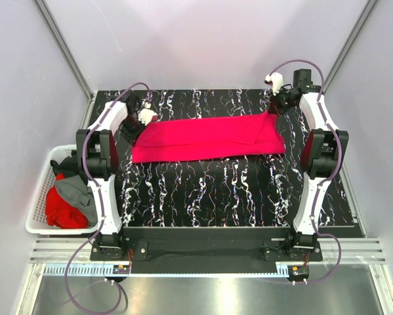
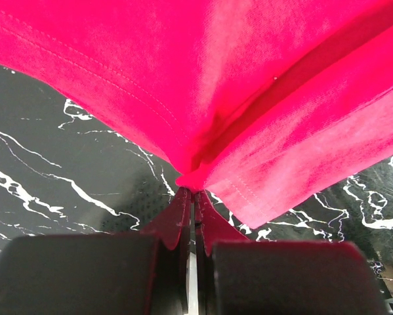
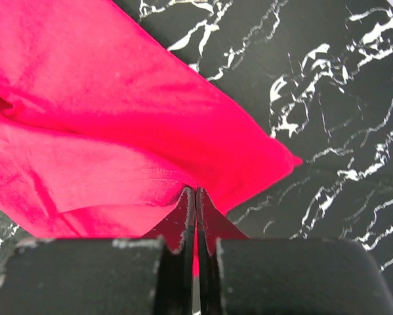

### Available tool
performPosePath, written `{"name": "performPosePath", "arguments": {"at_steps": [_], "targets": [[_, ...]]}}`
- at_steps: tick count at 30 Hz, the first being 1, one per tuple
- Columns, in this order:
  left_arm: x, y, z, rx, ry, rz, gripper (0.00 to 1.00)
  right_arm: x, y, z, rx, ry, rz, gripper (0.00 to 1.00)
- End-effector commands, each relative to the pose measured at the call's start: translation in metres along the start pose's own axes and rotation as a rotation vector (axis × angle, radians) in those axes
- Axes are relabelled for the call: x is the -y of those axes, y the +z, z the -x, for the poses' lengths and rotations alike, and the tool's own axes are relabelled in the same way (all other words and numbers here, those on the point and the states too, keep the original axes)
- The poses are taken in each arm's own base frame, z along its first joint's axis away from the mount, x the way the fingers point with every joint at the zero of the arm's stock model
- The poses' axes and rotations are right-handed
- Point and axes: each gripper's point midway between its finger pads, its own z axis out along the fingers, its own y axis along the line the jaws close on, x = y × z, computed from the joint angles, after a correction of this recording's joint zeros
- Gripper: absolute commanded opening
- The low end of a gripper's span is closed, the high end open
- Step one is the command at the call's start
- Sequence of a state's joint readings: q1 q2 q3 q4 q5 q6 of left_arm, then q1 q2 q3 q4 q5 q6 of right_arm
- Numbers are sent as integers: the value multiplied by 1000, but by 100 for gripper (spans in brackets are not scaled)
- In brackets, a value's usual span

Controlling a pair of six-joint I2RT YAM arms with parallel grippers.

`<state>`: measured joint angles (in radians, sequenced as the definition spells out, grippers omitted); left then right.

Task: Fold and stack the t-shirts
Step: Fold the tshirt

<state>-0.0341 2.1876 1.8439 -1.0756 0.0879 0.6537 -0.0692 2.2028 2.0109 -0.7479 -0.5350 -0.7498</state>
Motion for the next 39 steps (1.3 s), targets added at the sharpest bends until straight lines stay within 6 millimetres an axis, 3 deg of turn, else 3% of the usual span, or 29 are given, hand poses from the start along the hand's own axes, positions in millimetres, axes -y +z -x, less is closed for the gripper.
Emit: {"name": "performPosePath", "arguments": {"at_steps": [1,4,5,7,8,9,11,12,13,14,17,18,23,26,33,39], "targets": [[-19,-9,10,28,-21,59,0,6,3,21,43,-17,-24,0],[-23,-6,13,28,-34,64,0,10,7,21,41,-6,-34,0],[-24,-5,12,21,-45,72,0,13,9,19,32,1,-48,6],[-23,-9,9,18,-58,79,0,19,6,23,34,12,-82,29],[-25,-11,6,12,-75,99,0,23,-2,28,35,16,-112,48],[-26,-25,7,32,-81,126,1,24,-7,33,45,21,-127,53],[-21,-34,2,43,-96,137,11,20,-25,47,75,10,-139,57],[-20,-52,3,77,-99,162,13,14,-26,44,75,16,-127,58],[-16,-56,-1,80,-106,162,15,9,-29,45,81,18,-116,58],[-15,-69,0,107,-111,182,23,1,-38,52,107,11,-96,58],[-9,-78,1,125,-107,189,26,-25,-33,41,100,28,-17,54],[-7,-77,1,123,-103,186,27,-34,-26,29,75,45,13,53],[14,-53,9,79,-52,133,29,-74,-1,-10,-42,64,158,48],[29,-34,10,49,-23,84,28,-101,13,-24,-89,43,225,45],[57,2,7,-21,3,-12,26,-107,21,-39,-137,34,237,41],[64,18,0,-67,-11,-35,25,-110,20,-54,-179,18,237,40]]}}
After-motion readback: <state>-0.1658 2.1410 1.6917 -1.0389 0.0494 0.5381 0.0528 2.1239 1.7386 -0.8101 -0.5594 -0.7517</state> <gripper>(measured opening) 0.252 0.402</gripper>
